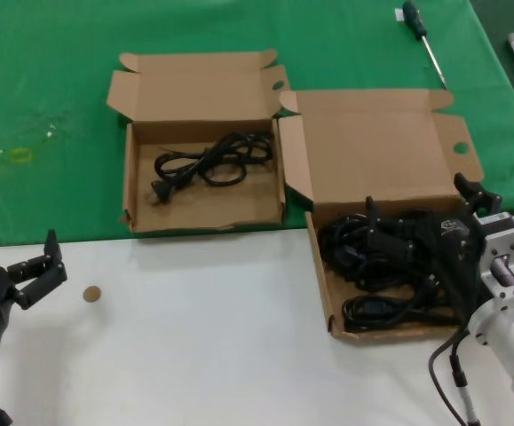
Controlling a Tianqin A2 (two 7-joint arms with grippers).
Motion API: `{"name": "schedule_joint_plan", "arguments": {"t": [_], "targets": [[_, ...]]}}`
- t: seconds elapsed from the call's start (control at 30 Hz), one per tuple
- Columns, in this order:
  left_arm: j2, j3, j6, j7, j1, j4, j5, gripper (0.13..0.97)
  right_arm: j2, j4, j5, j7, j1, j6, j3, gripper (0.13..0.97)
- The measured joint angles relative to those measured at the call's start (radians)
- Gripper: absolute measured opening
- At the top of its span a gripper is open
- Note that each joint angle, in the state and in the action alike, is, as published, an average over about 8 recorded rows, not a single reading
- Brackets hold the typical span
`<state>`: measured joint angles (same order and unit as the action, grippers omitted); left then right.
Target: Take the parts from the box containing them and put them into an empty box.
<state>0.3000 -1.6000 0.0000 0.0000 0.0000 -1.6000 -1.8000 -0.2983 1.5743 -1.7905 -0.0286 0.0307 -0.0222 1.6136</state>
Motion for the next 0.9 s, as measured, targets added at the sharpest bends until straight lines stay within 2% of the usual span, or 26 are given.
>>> {"name": "schedule_joint_plan", "arguments": {"t": [0.9], "targets": [[0.000, 0.000, 0.000, 0.000, 0.000, 0.000, 0.000, 0.966, 0.000, 0.000, 0.000, 0.000, 0.000, 0.000, 0.000, 0.966]]}}
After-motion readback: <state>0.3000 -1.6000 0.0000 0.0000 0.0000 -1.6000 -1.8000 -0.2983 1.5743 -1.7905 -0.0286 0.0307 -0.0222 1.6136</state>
